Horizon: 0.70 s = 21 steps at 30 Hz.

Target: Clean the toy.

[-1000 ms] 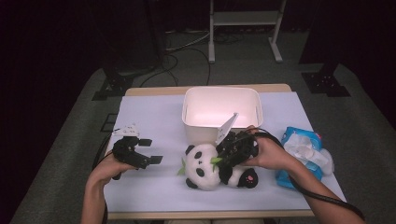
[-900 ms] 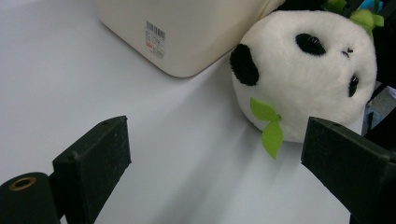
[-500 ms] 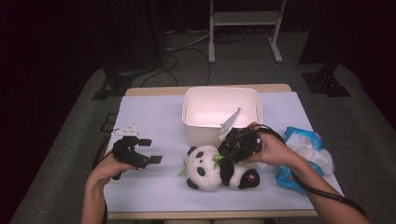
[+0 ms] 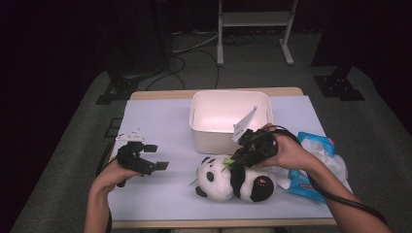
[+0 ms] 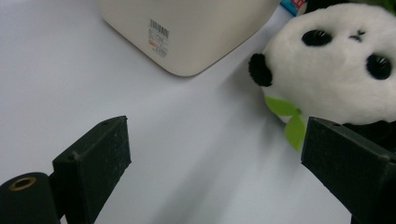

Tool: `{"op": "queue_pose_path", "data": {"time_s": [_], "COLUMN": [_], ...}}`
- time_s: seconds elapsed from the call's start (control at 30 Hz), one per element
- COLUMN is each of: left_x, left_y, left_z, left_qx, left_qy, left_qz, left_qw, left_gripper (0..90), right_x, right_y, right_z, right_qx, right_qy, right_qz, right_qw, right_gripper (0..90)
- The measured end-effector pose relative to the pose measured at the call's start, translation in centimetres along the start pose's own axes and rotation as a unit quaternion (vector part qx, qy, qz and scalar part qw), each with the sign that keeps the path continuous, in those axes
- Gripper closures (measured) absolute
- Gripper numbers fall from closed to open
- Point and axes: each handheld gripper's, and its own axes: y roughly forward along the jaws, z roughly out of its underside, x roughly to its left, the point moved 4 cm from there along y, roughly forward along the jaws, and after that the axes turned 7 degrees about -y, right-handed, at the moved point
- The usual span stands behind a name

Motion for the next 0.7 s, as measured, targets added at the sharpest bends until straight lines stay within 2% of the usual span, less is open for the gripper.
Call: {"op": "queue_pose_path", "data": {"time_s": [0.23,0.7], "left_x": [0.3,0.7], "left_y": [0.2,0.2], "left_z": [0.1,0.3], "left_qx": [0.003,-0.001], "left_qy": [-0.003,-0.012], "left_qz": [0.0,0.004], "left_qw": [1.0,0.9999], "left_gripper": [7.2,7.2], "right_x": [0.5,0.8], "right_y": [-2.3,-6.1], "right_z": [-1.2,-4.1], "right_qx": [-0.011,-0.006], "right_qy": [-0.018,-0.037], "right_qz": [0.013,0.037], "right_qw": [0.9997,0.9986], "right_gripper": [74.3,74.6]}}
